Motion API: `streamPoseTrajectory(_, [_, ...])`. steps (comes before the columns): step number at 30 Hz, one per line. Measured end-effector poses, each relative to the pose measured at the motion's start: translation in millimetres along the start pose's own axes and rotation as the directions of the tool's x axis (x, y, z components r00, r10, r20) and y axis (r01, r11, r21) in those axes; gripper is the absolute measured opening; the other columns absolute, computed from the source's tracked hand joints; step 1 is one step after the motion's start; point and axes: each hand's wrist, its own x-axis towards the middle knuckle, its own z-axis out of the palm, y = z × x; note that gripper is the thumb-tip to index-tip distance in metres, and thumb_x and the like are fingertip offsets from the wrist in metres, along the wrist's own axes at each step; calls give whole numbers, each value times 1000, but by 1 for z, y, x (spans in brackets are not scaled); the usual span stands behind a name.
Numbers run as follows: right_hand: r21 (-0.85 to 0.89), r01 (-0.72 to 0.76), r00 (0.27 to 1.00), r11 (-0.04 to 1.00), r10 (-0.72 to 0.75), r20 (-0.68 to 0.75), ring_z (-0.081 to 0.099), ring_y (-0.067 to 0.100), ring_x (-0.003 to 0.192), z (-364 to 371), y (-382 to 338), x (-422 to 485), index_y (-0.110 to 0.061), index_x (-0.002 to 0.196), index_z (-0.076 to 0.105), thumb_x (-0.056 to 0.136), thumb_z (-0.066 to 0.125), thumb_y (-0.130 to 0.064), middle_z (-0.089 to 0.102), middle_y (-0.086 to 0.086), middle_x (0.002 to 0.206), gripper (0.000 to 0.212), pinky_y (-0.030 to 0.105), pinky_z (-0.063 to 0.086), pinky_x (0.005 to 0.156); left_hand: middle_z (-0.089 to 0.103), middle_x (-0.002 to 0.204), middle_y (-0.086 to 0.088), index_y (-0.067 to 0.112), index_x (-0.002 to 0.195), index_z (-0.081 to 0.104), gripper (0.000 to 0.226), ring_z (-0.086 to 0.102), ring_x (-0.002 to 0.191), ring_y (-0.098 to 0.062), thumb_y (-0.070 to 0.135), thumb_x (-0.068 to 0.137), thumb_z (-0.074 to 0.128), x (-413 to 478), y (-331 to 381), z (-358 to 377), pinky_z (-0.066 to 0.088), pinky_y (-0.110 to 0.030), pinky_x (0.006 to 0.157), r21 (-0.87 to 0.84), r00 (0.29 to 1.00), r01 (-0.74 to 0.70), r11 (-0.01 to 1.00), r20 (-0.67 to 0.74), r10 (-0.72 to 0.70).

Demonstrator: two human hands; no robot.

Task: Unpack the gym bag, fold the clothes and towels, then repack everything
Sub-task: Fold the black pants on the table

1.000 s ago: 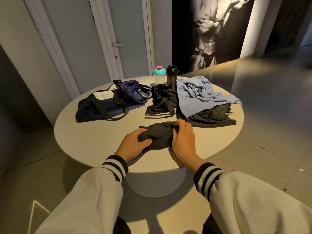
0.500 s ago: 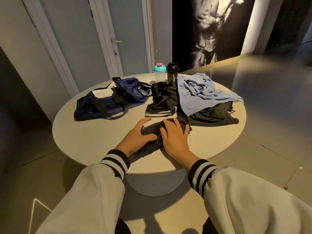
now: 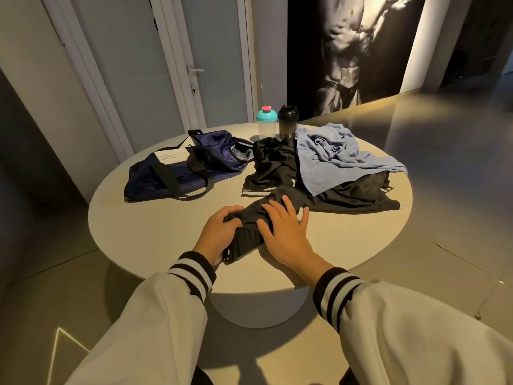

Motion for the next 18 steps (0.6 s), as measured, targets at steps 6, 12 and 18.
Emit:
streamPoseTrajectory(6, [-35,1,988,999,5,157,-13,14,153,2,4,5,-30,159,20,105,18,-54,8,-6,168,59,55,-13,119,28,162,-3,37,136,55,37,40,139,-26,22,104,43,7,-5,5,38,-39,109,601,964,-151,785,-86,251])
streamPoseTrajectory(12, [95,3,992,996,8,-124,30,27,133,0,2,-1,-32,147,38,101,38,-54,37,5,140,51,48,25,116,65,116,-6,38,137,51,39,63,98,-27,30,107,28,8,-13,2,58,-49,88,490,995,-31,871,-67,73])
streamPoseTrajectory(18, [128,63,996,990,-71,61,34,18,138,3,1,0,-34,139,52,104,31,-53,53,-5,135,46,54,15,119,64,114,-9,30,143,46,38,64,93,-24,30,107,32,0,-13,26,59,-44,84,420,980,-66,905,-146,139])
